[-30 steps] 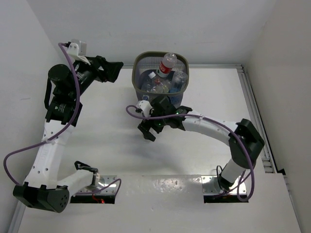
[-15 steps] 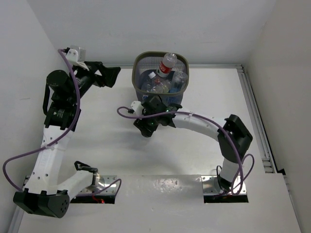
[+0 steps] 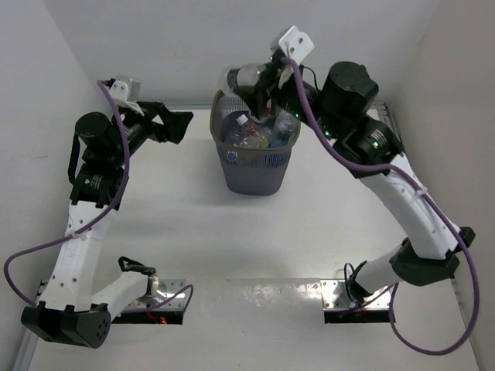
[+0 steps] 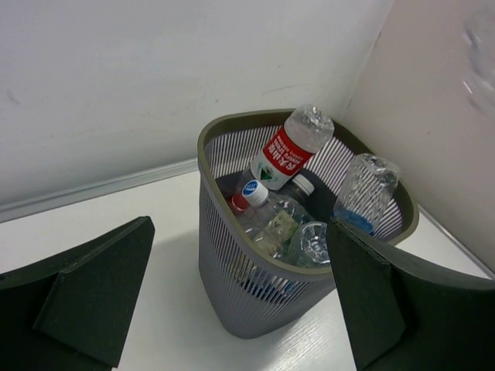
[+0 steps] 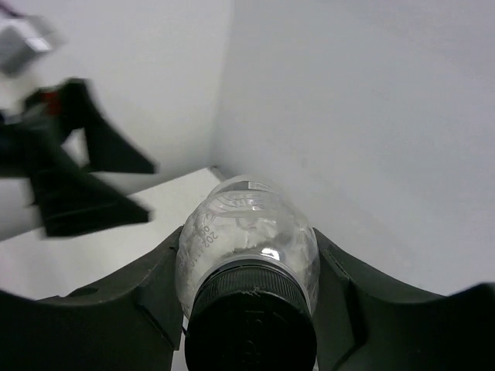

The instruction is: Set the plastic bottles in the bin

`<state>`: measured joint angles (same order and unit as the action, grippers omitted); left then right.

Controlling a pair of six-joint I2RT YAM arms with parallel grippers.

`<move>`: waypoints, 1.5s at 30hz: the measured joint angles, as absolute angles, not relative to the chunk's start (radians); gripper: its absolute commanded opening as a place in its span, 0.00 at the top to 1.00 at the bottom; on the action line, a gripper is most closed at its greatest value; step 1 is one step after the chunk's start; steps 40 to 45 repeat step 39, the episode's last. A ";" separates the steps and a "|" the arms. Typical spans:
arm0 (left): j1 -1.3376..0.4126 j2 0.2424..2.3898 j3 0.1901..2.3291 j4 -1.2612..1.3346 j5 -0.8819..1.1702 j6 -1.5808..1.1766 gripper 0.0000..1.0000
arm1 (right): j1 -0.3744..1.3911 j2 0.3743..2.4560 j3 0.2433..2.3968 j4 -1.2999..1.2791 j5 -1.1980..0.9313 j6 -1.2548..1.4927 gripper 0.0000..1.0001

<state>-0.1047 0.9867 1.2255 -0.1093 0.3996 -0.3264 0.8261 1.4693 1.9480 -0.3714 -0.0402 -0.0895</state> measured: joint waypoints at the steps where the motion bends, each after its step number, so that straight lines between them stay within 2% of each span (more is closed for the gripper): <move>1: -0.105 0.989 1.225 -0.121 0.402 -0.319 0.00 | 0.797 1.488 1.960 -0.348 -0.026 -0.093 0.91; 6: -0.104 1.017 1.250 -0.212 0.403 -0.263 0.00 | 0.712 1.655 1.967 -0.299 0.002 -0.097 0.91; 9: -0.099 1.044 1.275 -0.275 0.397 -0.232 0.00 | 0.673 1.774 1.967 -0.311 0.000 -0.086 0.86; 13: -0.084 1.062 1.281 -0.353 0.377 -0.194 0.00 | 0.636 1.884 1.968 -0.347 0.001 -0.080 0.58; 14: -0.083 1.065 1.283 -0.371 0.374 -0.187 0.00 | 0.630 1.898 1.969 -0.355 0.001 -0.079 0.36; 16: -0.077 1.069 1.288 -0.405 0.369 -0.169 0.00 | 0.624 1.909 1.970 -0.369 0.001 -0.067 0.17; 18: -0.073 1.075 1.306 -0.443 0.368 -0.146 0.00 | 0.623 1.910 1.986 -0.385 0.001 -0.056 0.02; 23: -0.070 1.109 1.384 -0.534 0.304 -0.104 0.00 | 0.617 1.905 2.167 -0.475 -0.027 0.003 0.00; 26: -0.065 1.153 1.456 -0.590 0.245 -0.085 0.00 | 0.624 1.826 2.213 -0.491 -0.039 0.025 0.00; 32: -0.050 1.145 1.460 -0.667 0.195 -0.056 0.00 | 0.588 1.439 2.022 -0.556 -0.023 0.019 0.00; 38: -0.044 1.073 1.414 -0.722 0.162 -0.058 0.00 | 0.315 1.088 1.649 -0.647 -0.023 0.036 0.00; 45: -0.043 1.070 1.412 -0.725 0.157 -0.061 0.00 | 0.300 1.069 1.617 -0.678 -0.035 0.038 0.00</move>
